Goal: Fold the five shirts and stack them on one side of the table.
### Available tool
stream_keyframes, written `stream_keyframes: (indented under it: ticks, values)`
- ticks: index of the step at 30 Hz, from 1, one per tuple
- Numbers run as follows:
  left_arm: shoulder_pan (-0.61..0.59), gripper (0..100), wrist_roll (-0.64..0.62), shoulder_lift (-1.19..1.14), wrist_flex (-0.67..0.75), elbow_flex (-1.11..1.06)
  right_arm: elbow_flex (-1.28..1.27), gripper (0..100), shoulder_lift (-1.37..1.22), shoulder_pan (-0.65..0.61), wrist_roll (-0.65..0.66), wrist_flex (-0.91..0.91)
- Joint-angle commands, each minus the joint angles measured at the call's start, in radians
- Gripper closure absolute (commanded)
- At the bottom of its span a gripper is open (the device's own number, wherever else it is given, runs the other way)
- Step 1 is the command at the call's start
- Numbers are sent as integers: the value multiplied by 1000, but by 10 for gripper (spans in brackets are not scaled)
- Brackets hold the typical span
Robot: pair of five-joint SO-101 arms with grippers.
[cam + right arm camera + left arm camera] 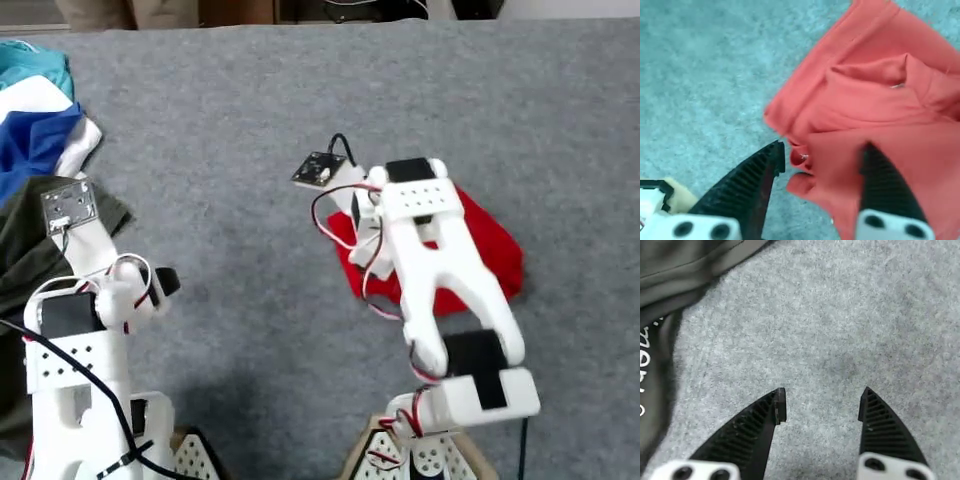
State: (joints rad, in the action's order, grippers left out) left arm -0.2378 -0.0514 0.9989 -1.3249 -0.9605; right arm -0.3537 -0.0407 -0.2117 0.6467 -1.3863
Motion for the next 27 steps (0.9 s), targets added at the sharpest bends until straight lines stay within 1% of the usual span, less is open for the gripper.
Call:
stream_keyframes:
  ticks: [1, 4, 6, 13, 17, 20, 22, 27]
  values:
    - [-11, 753, 2, 7, -2, 9, 96, 860, -51, 38, -11, 11]
    - [-11, 753, 2, 7, 0, 9, 180, 929, -94, 51, -11, -37]
    - [-11, 753, 2, 7, 0, 9, 239, 951, -113, 64, -11, -75]
    - [-11, 753, 2, 7, 0, 9, 412, 954, -125, 87, -11, -198]
    - [-11, 753, 2, 7, 0, 9, 512, 952, -124, 93, -8, -313]
    - [-11, 753, 2, 7, -2, 9, 524, 948, -131, 74, -5, -367]
    - [-11, 753, 2, 7, -3, 9, 484, 921, -131, 54, -5, -367]
    - [-14, 751, 2, 7, -5, 9, 366, 797, -122, 5, -5, -344]
